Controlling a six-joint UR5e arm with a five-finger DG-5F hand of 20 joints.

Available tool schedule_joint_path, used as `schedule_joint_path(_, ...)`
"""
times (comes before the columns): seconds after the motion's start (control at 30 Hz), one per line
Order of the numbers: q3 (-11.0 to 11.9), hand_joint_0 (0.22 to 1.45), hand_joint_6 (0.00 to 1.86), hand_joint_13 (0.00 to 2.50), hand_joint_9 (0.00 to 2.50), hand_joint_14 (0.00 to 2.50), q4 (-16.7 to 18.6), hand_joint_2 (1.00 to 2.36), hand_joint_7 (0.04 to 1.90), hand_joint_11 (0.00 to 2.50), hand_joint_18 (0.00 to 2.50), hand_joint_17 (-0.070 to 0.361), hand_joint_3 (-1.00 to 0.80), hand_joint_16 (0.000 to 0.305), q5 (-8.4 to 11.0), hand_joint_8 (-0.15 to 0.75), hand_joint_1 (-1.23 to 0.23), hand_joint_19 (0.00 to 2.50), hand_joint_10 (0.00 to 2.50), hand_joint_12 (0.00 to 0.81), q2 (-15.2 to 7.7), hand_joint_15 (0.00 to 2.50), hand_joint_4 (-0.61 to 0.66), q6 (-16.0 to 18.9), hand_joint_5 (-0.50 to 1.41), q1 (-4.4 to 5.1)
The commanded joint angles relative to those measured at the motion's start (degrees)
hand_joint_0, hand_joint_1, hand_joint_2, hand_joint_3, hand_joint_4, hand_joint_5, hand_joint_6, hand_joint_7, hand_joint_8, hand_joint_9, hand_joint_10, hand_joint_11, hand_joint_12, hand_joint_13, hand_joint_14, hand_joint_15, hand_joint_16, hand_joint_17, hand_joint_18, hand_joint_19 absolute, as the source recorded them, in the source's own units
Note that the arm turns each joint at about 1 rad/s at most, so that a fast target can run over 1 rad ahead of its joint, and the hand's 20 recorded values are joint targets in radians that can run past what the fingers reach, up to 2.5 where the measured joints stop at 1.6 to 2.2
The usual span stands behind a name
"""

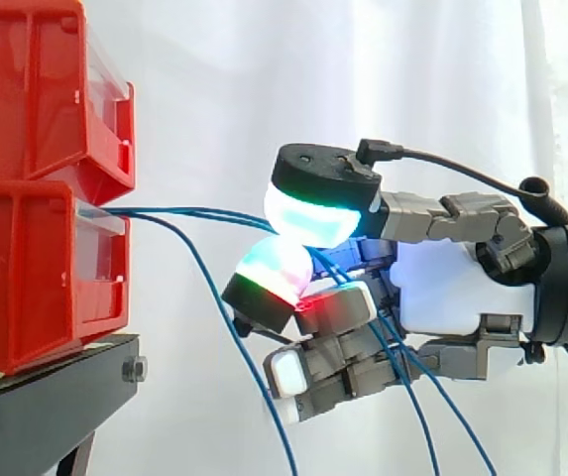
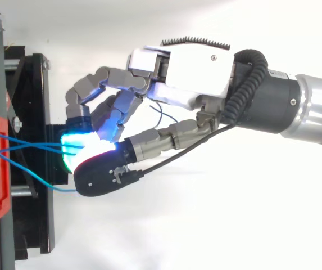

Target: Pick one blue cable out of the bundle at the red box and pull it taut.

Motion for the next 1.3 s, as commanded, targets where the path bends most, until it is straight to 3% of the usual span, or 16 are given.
schedule_joint_path(0.0,0.00,0.76,0.91,0.84,1.11,0.02,0.00,1.01,1.20,1.31,0.70,0.110,-0.33,0.049,-0.01,0.335,-0.98,0.40,0.01,0.371,0.00,0.56,0.07,-0.06,-0.15,-0.01)
schedule_joint_path(0.07,0.00,0.78,0.91,0.83,1.10,0.02,0.00,1.00,1.13,1.31,0.70,0.110,-0.45,0.049,-0.10,0.332,-0.97,0.40,0.01,0.369,0.00,0.56,0.08,-0.06,-0.15,0.07)
schedule_joint_path(0.17,0.00,0.68,0.90,0.82,1.09,0.02,0.00,1.00,1.11,1.30,0.69,0.110,-0.50,0.049,-0.10,0.341,-0.96,0.42,0.01,0.366,0.00,0.57,0.17,-0.06,-0.15,-0.01)
schedule_joint_path(0.23,0.09,0.54,0.90,0.82,1.10,0.02,0.00,1.00,1.11,1.27,0.69,0.115,-0.50,0.051,-0.10,0.353,-0.86,0.46,0.01,0.381,0.00,0.57,0.18,-0.06,-0.14,-0.01)
schedule_joint_path(0.3,0.00,0.51,0.89,0.84,1.14,0.02,0.00,1.00,1.12,1.28,0.71,0.119,-0.50,0.053,-0.10,0.369,-0.71,0.47,0.01,0.390,0.00,0.57,0.18,-0.06,-0.14,-0.01)
schedule_joint_path(0.47,0.09,0.57,0.88,0.84,1.14,0.02,0.00,1.00,1.17,1.28,0.69,0.113,-0.50,0.050,-0.01,0.348,-0.52,0.50,0.01,0.381,0.00,0.57,0.16,-0.15,-0.13,0.07)
schedule_joint_path(0.8,0.09,0.61,0.90,0.86,1.18,0.02,0.17,1.01,1.17,1.34,0.70,0.110,-0.33,0.049,-0.01,0.346,-0.61,0.49,0.01,0.381,0.00,0.58,0.19,-0.15,-0.13,0.07)
schedule_joint_path(0.97,0.09,0.61,0.90,0.97,1.25,0.02,0.09,1.01,1.15,1.57,0.77,0.108,-0.33,0.048,-0.01,0.338,-0.62,0.51,0.00,0.383,0.00,0.69,0.20,-0.24,-0.13,0.07)
schedule_joint_path(1.03,0.09,0.62,0.90,1.05,1.24,0.02,0.17,1.01,1.15,1.58,0.80,0.108,-0.34,0.048,-0.01,0.328,-0.62,0.55,0.25,0.379,0.00,0.80,0.20,-0.24,-0.13,0.07)
schedule_joint_path(1.27,0.18,0.63,0.90,1.15,1.22,0.02,0.00,1.01,1.12,1.57,0.83,0.108,-0.35,0.048,-0.01,0.321,-0.67,0.59,0.43,0.377,0.00,0.93,0.19,-0.24,-0.13,-0.01)
